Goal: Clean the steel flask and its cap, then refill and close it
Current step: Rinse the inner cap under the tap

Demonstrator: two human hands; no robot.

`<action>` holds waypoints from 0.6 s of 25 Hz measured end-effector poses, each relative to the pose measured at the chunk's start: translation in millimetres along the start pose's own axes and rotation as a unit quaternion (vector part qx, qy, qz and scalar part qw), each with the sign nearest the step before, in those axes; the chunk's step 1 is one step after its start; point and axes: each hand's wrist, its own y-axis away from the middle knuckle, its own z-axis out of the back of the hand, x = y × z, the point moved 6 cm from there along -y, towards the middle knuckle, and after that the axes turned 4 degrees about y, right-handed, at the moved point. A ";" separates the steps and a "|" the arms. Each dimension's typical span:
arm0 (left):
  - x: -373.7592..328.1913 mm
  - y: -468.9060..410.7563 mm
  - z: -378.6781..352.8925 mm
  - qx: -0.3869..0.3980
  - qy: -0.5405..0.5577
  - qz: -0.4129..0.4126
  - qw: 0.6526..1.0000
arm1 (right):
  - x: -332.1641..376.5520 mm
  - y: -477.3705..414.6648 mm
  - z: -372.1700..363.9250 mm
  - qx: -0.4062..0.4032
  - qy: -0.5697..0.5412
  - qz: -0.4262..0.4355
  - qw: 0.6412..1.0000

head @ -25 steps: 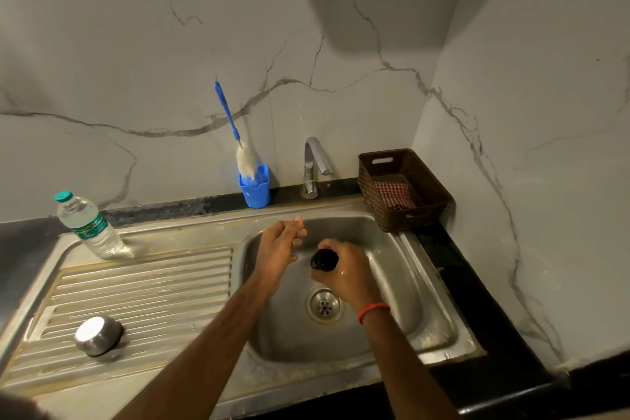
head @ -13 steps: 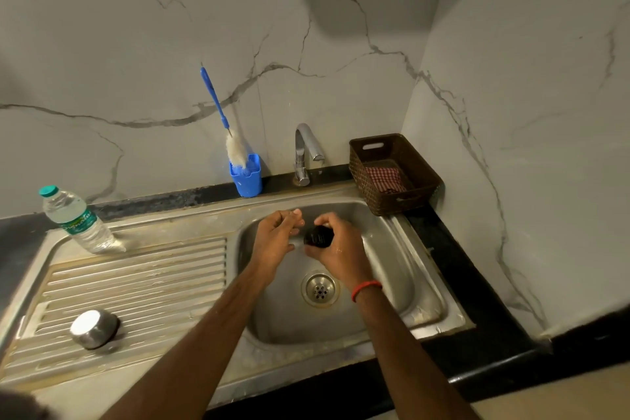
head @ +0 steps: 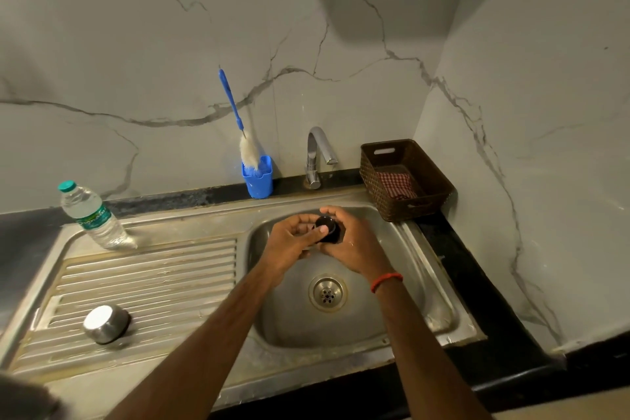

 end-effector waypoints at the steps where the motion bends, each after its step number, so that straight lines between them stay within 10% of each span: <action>1: -1.1 -0.7 0.9 -0.010 0.000 -0.002 1.000 | 3.3 -2.8 5.2 -0.046 0.025 0.031 0.998; 3: -3.8 -0.5 3.2 -0.034 0.015 -0.004 0.999 | 5.5 -3.8 10.9 -0.138 0.067 0.064 0.986; 7: -3.2 1.0 13.8 -0.070 0.000 -0.001 0.998 | -24.1 2.9 -11.5 -0.050 0.189 -0.079 0.978; 15: 0.3 5.0 30.3 -0.083 -0.057 -0.024 0.995 | -7.7 -0.7 -21.5 -0.043 0.075 -0.051 0.995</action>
